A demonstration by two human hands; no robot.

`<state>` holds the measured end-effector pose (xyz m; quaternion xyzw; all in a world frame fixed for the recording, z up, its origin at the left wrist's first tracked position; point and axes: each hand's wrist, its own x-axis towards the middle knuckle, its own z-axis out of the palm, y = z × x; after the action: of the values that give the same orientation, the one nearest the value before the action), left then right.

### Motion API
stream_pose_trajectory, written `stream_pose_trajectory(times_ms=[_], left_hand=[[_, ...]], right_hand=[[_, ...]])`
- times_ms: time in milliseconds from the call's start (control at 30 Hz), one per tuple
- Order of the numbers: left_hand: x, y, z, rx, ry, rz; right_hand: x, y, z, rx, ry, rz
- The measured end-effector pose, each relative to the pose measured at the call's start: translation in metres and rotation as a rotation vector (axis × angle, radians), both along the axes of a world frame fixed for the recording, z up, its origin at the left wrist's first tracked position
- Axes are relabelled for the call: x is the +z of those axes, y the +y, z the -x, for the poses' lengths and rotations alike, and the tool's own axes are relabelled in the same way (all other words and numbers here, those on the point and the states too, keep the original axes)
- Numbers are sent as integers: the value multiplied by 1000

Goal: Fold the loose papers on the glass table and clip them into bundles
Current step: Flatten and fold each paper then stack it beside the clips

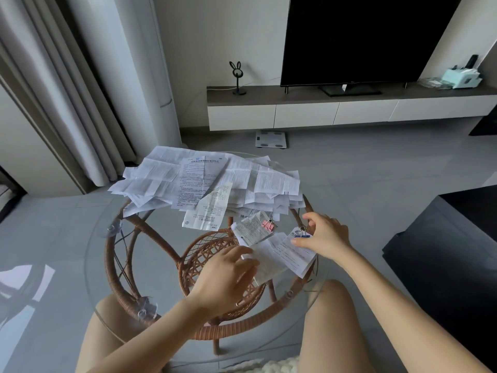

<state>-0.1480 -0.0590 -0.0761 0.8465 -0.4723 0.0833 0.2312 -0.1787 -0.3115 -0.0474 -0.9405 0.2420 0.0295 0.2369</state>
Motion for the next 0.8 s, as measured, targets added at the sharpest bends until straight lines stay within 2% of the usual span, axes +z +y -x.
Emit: stream_pose_trajectory(times_ms=[67, 167, 267, 367, 467, 567, 633, 667, 733, 800], left_hand=[[4, 7, -8, 57, -36, 86], [4, 19, -26, 218, -91, 112], [8, 20, -50, 458, -55, -104], [13, 8, -70, 533, 84, -330], [17, -3, -83, 564, 158, -359], [20, 4, -86, 565, 131, -365], [20, 16, -85, 583, 130, -287], [23, 26, -83, 572, 133, -187], [32, 46, -76, 469, 148, 25], [44, 67, -69, 328, 143, 69]], right_hand=[[3, -2, 0, 10, -4, -82], [12, 0, -6, 17, -26, -13], [24, 13, -14, 37, -112, 61], [33, 30, -19, 91, -206, 67], [38, 48, -22, 140, -263, 49], [37, 71, -26, 181, -309, 87], [33, 88, -29, 205, -349, 53], [31, 98, -32, 226, -375, 32], [29, 115, -35, 289, -421, 30], [26, 128, -39, 357, -465, 56]])
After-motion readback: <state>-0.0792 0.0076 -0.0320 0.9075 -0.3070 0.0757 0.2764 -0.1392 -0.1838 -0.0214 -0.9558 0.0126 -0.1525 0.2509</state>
